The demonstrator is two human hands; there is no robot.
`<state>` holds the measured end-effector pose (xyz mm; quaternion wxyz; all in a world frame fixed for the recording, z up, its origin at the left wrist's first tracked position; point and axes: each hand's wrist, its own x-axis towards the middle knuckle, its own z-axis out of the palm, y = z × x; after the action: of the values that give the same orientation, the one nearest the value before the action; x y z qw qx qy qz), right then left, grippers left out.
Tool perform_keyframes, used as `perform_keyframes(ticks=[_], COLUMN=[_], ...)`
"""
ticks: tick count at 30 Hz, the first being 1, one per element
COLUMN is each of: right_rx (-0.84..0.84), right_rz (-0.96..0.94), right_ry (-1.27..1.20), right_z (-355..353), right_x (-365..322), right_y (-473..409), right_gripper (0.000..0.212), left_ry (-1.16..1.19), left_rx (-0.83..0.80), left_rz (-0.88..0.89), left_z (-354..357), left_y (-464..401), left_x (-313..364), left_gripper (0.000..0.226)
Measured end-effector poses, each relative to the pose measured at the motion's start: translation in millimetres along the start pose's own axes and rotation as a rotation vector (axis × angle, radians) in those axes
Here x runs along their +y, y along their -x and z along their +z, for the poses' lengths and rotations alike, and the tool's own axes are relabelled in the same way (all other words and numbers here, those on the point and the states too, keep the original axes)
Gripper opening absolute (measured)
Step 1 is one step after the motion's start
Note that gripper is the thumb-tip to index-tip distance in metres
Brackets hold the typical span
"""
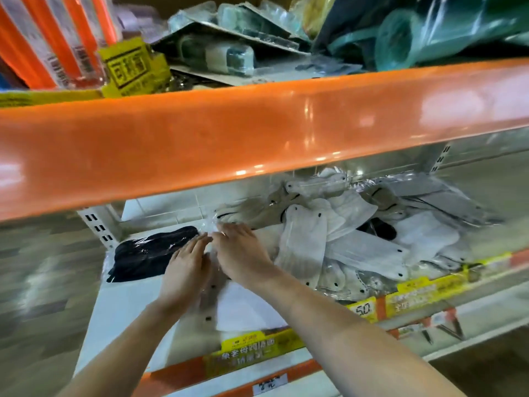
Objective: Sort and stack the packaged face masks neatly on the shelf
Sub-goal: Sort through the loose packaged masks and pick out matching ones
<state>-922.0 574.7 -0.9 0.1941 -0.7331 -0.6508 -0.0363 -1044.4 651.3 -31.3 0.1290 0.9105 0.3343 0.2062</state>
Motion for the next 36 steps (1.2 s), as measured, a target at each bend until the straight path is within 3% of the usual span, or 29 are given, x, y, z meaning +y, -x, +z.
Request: perform_keyframes(ticks=[6,14,17,20,24,29,36], right_rx=[0.084,0.152,0.072,-0.002,-0.127,-0.133,-0.178], right_rz=[0.170,0.400,0.513,0.637,0.697,0.787,0.883], right_ry=[0.040,0.079,0.060,0.033,-0.022,0.006,0.004], right_z=[-36.0,-67.5,-76.5,-81.7,-87.7,-92.8,-96.1], right_x=[67.7,147.7,175.5,199.6,221.7,243.7,258.7], right_y=[45.7,94.4,114.6,129.6,140.5,144.5,126.5], right_gripper=[0.040,0.039,0.042,0.040,0.040,0.045,0.070], left_ry=[0.118,0.072,0.049,0.055,-0.040,-0.125,-0.002], left_rx=[-0.015,-0.184,-0.201,-0.278,-0.343,-0.245,-0.114], left_rz=[0.074,0.184,0.221,0.239,0.270,0.256,0.302], left_z=[32.3,79.0,99.0,115.0,132.2,139.6,142.8], left_y=[-14.1,-36.8,-43.6,-44.3,-48.2,-50.2,-44.1], left_x=[102.4,202.5,232.6,249.6,256.5,259.9,252.5], left_gripper=[0.056,0.064,0.058,0.073,0.065,0.080,0.037])
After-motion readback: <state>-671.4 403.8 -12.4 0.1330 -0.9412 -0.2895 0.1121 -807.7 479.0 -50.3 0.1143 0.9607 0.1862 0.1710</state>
